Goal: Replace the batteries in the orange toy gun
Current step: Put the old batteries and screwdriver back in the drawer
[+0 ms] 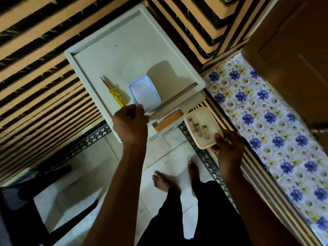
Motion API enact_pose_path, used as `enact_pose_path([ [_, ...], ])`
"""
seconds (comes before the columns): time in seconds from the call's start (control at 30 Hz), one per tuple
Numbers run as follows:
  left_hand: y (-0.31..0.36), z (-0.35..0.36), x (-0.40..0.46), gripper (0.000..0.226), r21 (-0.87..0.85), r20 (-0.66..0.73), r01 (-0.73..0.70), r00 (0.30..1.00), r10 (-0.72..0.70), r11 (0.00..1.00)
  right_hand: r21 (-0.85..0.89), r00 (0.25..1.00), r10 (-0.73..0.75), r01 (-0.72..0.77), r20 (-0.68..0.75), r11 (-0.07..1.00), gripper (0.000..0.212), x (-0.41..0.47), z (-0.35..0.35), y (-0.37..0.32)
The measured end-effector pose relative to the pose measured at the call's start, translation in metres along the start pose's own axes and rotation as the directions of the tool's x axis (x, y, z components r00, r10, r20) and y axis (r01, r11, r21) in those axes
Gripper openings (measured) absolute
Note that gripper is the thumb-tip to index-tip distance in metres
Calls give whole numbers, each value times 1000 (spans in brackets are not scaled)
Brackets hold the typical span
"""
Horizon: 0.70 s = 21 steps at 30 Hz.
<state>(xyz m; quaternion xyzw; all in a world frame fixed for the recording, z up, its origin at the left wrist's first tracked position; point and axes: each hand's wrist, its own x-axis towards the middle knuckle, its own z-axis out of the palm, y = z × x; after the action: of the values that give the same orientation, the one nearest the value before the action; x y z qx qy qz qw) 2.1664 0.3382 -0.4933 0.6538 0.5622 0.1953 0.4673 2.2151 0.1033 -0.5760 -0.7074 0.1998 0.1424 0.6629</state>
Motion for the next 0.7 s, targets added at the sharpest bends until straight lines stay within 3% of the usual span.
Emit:
enact_pose_path([
  [0.23,-30,1,-105,16,-118,118,239,967,-226,964,-151,993,53,-36,108,988,14,9,-16,-7],
  [0.37,-54,19,-134,17,-64,122,286,953,-277,956,-248,983,74,-31,167,968,11,24,-22,-2],
  [0.5,-87,48,-133,12,-62,117,354,931,-346,933,-284,980,79,-24,181,958,14,46,-18,17],
  [0.7,-153,93,-73,20,-112,52,394,919,-390,912,-211,959,212,-171,190,962,20,77,13,58],
])
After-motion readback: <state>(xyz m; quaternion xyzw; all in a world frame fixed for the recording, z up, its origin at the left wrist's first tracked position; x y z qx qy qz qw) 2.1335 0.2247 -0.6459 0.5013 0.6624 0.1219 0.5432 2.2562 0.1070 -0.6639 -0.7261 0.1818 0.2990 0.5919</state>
